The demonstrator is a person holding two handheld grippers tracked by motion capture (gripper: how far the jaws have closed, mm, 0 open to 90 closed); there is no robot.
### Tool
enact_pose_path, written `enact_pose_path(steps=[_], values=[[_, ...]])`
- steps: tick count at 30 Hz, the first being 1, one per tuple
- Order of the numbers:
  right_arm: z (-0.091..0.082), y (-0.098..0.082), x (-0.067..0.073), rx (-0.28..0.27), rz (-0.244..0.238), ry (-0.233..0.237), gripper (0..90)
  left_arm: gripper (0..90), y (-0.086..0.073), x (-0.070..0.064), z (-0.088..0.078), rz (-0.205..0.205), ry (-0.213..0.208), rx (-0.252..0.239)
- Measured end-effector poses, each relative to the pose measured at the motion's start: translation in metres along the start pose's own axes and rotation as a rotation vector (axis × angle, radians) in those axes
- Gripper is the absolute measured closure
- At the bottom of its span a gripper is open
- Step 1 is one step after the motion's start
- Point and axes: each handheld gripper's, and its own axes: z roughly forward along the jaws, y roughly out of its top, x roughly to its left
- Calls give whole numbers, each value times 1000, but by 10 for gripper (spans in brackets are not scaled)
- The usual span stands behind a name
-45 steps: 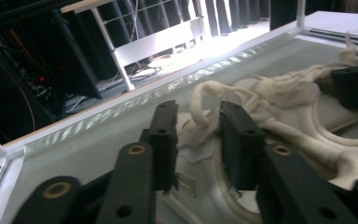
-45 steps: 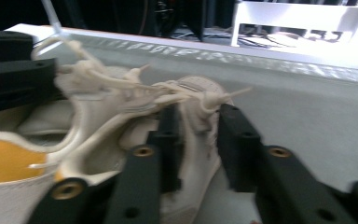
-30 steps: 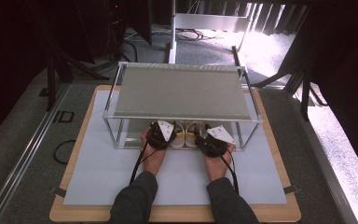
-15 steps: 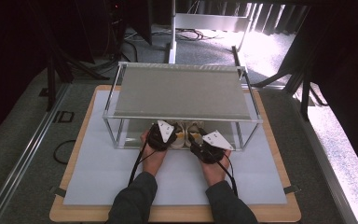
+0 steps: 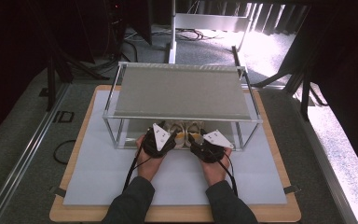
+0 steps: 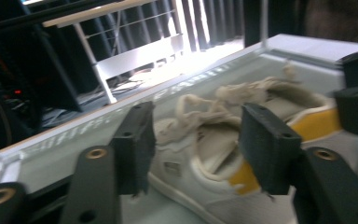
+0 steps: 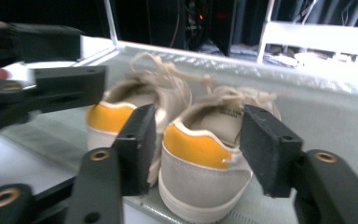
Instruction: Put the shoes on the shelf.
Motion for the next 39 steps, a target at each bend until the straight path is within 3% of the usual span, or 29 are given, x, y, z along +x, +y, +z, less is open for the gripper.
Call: enact_pose_path(steps=[4, 8, 10, 14, 22, 26, 31, 39], values=[[5, -2, -2, 38, 37, -6, 385, 377, -2, -5, -4, -21, -53, 18], [11, -3, -7, 71, 78, -26, 301, 304, -10, -9, 2, -42, -76, 77], [13, -4, -10, 83, 105, -6, 293, 283, -14, -10, 6, -50, -92, 109], [18, -5, -12, 109, 99, -1, 291, 234, -16, -12, 15, -52, -105, 159], [27, -10, -14, 133, 130, 26, 283, 180, -18, -6, 26, -108, -136, 209], [28, -9, -14, 137, 115, 30, 295, 161, -18, -2, 28, -129, -161, 215], [28, -9, -16, 142, 105, 48, 311, 175, -18, 0, 29, -103, -187, 212], [28, -9, -20, 141, 88, 71, 317, 203, -19, 8, 32, -110, -253, 192]])
